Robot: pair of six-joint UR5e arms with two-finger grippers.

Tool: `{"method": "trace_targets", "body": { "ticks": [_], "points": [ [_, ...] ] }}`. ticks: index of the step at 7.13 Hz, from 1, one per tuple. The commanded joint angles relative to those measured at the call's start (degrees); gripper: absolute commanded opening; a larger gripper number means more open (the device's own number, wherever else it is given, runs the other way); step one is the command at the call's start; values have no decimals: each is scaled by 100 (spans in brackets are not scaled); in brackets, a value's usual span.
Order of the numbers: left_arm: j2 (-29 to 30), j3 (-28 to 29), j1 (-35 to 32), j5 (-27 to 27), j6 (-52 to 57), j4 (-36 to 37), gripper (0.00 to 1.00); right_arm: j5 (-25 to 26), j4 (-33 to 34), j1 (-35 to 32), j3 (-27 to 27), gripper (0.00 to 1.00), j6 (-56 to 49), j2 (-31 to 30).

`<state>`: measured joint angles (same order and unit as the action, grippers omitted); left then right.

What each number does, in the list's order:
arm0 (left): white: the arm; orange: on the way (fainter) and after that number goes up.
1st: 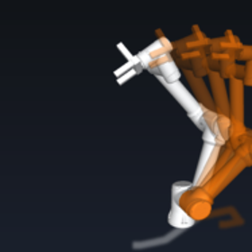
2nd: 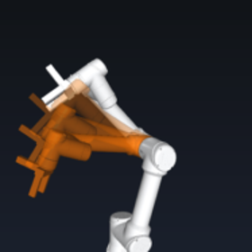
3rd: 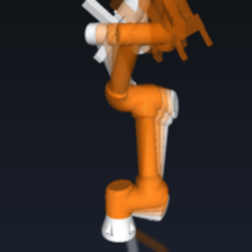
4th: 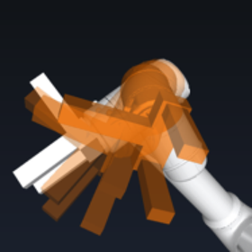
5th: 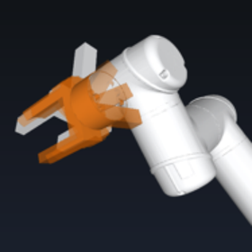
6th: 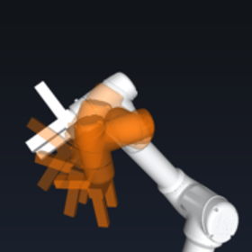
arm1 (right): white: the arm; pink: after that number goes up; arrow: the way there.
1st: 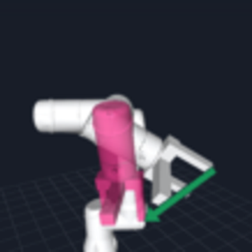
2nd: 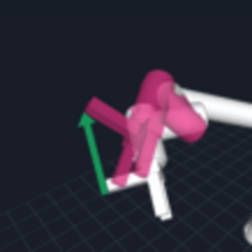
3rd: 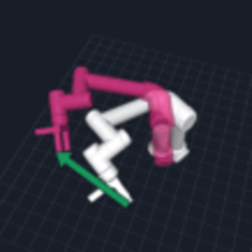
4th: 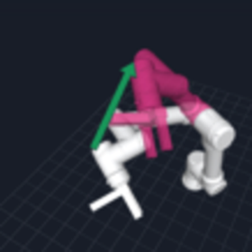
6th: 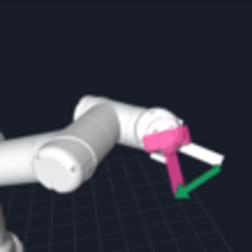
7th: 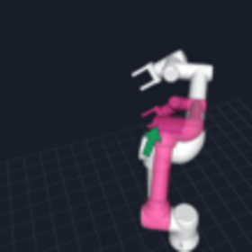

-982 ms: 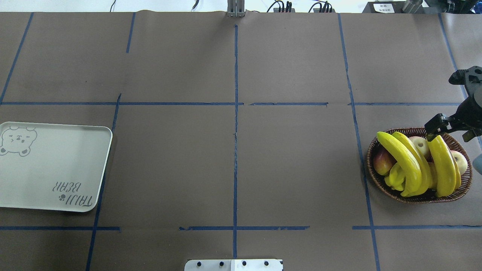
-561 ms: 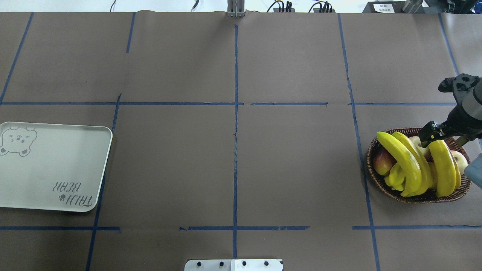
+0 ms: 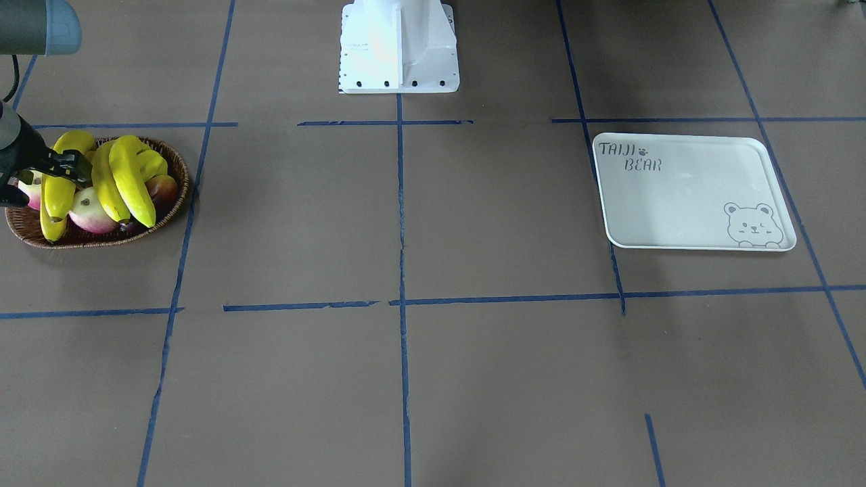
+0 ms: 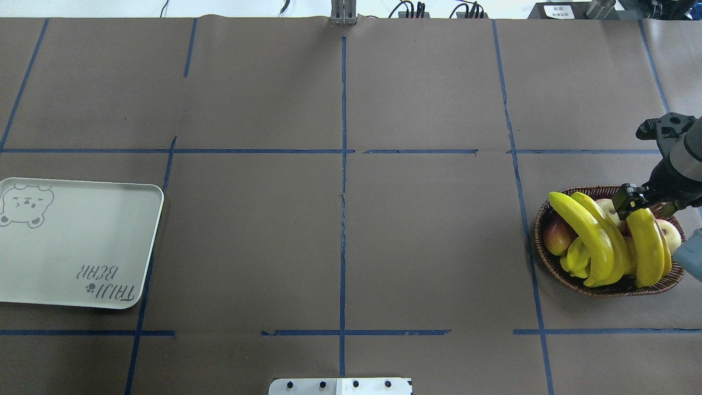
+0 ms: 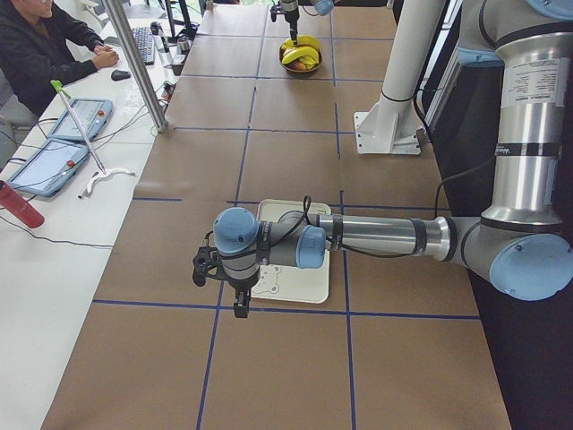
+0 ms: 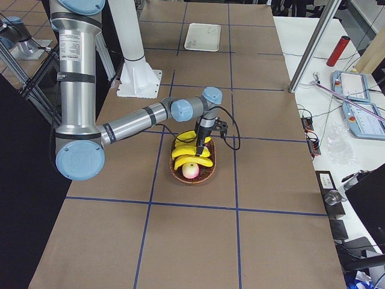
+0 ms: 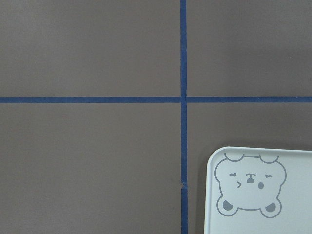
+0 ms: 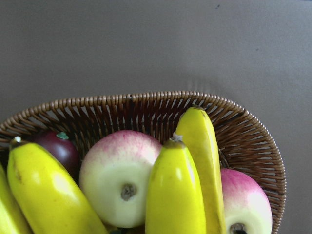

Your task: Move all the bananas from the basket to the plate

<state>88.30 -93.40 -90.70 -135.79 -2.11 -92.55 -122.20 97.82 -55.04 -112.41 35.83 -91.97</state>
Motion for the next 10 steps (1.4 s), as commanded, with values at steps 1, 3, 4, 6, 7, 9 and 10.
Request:
{"method": "trace_targets", "body": {
  "ticks": [1, 3, 4, 6, 7, 9, 10],
  "points": [
    [-15, -29, -9, -9, 0, 0, 100, 12, 0, 107, 9, 80, 3, -5],
    [-6, -29, 0, -9, 0, 0, 100, 12, 0, 81, -43, 29, -14, -14],
    [-6, -64, 0, -9, -9, 0, 100, 12, 0, 64, -52, 11, -23, -14],
    [-32, -223, -9, -323, -18, 35, 100, -6, 105, -146, -411, 0, -58, -224],
    [-32, -222, -9, -360, -26, 44, 100, -15, 932, -408, -926, 0, -267, -173],
    [-41, -231, -9, -360, -18, 44, 100, -93, 2815, -979, -1659, 0, -1329, 534],
    [-32, -231, -9, -369, -18, 35, 100, -155, 2978, -1017, -1731, 0, -1298, 984]
  ]
}}
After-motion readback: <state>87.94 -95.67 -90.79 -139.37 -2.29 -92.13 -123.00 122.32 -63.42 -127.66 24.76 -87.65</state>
